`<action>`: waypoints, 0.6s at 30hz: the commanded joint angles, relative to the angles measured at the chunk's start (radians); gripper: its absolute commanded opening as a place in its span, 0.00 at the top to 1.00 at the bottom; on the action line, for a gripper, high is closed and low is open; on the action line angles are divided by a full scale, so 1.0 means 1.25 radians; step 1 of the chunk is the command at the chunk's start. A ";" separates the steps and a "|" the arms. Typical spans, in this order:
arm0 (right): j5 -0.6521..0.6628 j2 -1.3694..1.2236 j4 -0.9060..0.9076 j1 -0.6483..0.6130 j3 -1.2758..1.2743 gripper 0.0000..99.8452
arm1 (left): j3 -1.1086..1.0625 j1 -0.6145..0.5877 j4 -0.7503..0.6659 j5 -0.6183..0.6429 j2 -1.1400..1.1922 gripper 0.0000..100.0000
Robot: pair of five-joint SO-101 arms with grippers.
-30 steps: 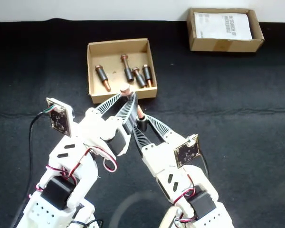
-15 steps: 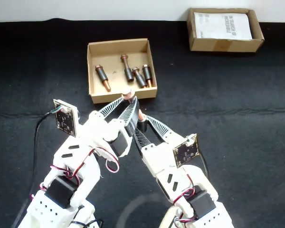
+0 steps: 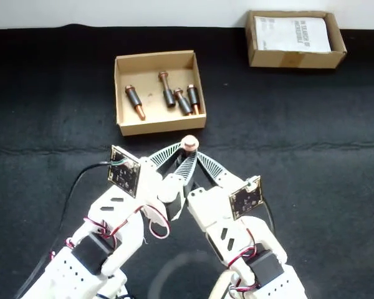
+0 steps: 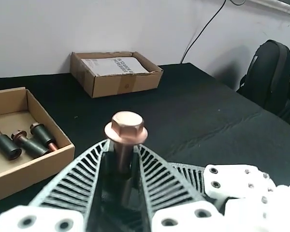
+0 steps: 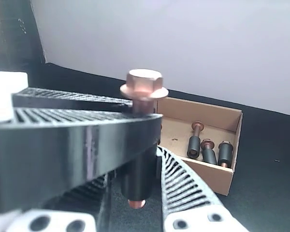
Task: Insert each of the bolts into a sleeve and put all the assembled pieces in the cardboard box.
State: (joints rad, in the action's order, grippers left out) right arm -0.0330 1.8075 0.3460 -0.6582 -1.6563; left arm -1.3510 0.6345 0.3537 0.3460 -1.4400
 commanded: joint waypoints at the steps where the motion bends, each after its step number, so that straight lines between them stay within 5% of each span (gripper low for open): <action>1: 0.009 0.009 -0.018 0.018 -0.118 0.99 | 0.007 0.023 -0.006 -0.005 -0.006 0.99; 5: 0.009 0.009 -0.018 0.029 -0.118 0.99 | 0.004 -0.046 -0.006 -0.004 -0.006 0.97; 9: 0.009 0.008 -0.018 0.028 -0.118 0.99 | 0.009 -0.093 0.016 -0.004 -0.006 0.84; 12: 0.010 0.008 -0.019 0.028 -0.118 0.99 | 0.035 -0.090 0.122 -0.004 -0.006 0.74; 18: 0.010 0.008 -0.020 0.028 -0.118 0.99 | 0.159 -0.018 0.350 0.033 -0.006 0.74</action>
State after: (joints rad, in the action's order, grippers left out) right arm -0.0315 1.8075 0.3460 -0.6352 -1.6579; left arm -1.2467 0.5516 0.6866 0.3598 -1.4415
